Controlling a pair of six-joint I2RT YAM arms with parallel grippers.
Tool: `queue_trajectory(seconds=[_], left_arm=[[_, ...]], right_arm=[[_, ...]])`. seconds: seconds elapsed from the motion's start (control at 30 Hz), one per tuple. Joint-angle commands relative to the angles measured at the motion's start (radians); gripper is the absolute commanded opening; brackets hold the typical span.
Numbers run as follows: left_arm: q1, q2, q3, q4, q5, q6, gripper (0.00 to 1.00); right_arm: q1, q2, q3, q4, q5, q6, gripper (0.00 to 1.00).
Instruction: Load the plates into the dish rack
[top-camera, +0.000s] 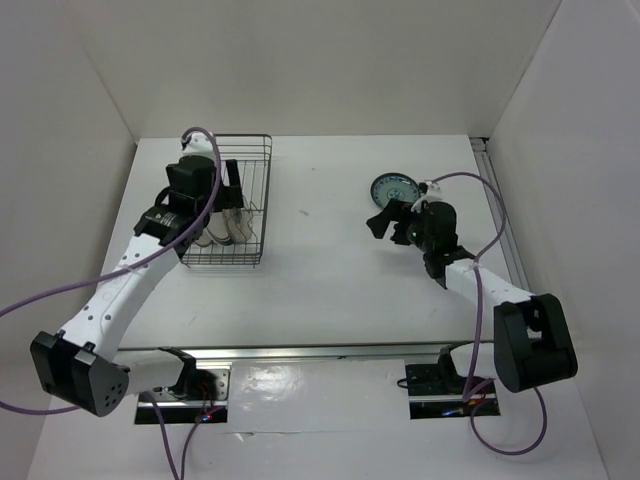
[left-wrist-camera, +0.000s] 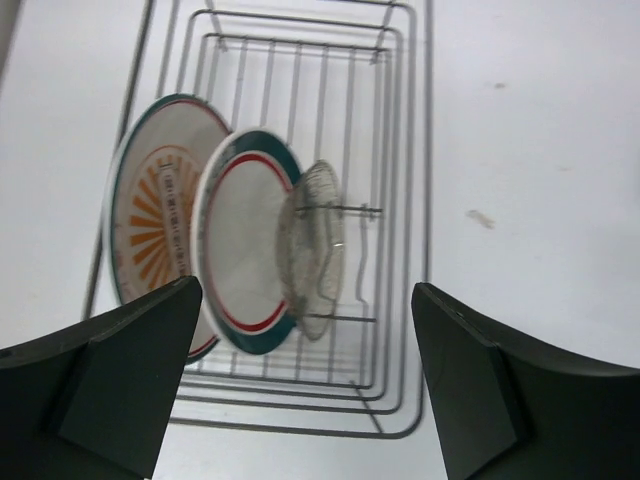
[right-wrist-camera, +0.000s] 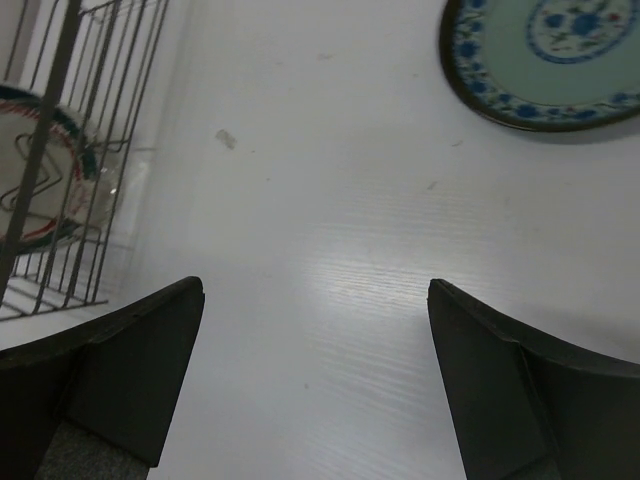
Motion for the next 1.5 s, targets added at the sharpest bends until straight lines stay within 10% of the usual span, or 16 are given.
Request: queue_trajectory(seconds=[0.0,0.33,0.93,1.47], left_arm=[[-0.004,-0.003,-0.002,0.072,0.150,-0.075,1.00],[-0.004,0.007,0.030,0.051,0.385,-0.075,1.00],[-0.004,-0.026,0.021,0.060,0.449,-0.072,1.00],[-0.004,-0.026,0.021,0.069,0.429,-0.072,1.00]], right_arm=[[-0.060,-0.008,0.017,-0.043,0.115,0.045,1.00],[-0.316,0.259,0.031,0.104,-0.024,0.185,1.00],[-0.293,0.716,0.462,-0.095,0.146,0.264,0.91],[-0.284,0.856,0.539,-0.201,0.140,0.261,0.13]])
